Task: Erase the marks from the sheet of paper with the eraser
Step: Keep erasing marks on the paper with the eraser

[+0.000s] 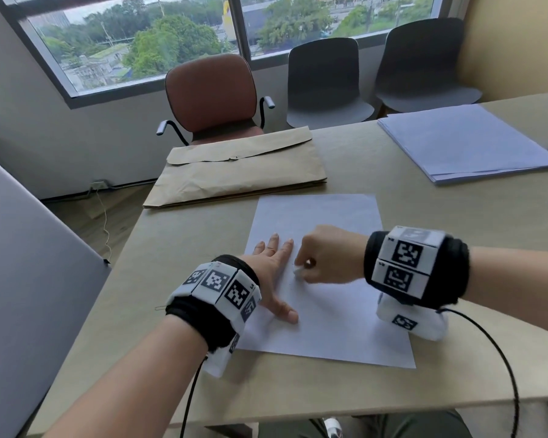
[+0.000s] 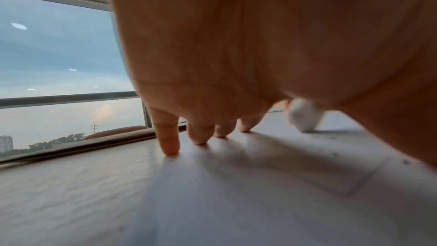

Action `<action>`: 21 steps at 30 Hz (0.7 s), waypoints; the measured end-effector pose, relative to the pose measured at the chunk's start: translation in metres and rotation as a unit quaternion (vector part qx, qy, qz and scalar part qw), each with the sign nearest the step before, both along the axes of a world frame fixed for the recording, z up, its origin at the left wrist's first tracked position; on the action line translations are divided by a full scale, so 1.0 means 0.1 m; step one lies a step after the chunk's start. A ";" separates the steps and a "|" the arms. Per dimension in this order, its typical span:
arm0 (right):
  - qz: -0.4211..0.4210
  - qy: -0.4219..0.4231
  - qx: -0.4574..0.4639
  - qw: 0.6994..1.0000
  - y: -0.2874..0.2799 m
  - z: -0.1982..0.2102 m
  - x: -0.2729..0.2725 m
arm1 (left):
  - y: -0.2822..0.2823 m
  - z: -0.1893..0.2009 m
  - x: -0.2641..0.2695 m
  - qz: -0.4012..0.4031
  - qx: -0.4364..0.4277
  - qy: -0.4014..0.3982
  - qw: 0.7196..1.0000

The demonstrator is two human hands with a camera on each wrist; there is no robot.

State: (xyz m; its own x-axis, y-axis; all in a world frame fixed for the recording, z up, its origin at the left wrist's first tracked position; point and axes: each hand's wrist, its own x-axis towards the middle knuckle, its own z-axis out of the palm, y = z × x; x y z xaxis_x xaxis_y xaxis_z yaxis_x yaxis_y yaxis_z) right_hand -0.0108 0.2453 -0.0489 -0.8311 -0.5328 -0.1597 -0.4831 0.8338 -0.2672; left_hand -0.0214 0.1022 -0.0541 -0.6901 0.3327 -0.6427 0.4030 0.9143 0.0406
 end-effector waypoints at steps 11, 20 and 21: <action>0.035 0.002 0.026 0.999 -0.06 0.02 -0.01 | -0.01 -0.03 -0.02 0.007 -0.001 0.013 1.000; 0.020 -0.007 0.026 0.999 -0.07 -0.01 0.11 | -0.01 -0.02 -0.02 0.008 -0.007 0.005 1.000; 0.030 -0.027 0.029 0.999 -0.08 0.02 0.16 | -0.01 -0.02 -0.02 0.008 -0.005 0.004 1.000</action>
State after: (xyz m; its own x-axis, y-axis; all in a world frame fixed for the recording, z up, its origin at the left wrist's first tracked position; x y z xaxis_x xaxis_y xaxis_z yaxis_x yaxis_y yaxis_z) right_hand 0.0050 0.2373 -0.0468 -0.7868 -0.5705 -0.2357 -0.5195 0.8182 -0.2463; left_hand -0.0236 0.1013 -0.0561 -0.7007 0.3156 -0.6398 0.3884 0.9211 0.0290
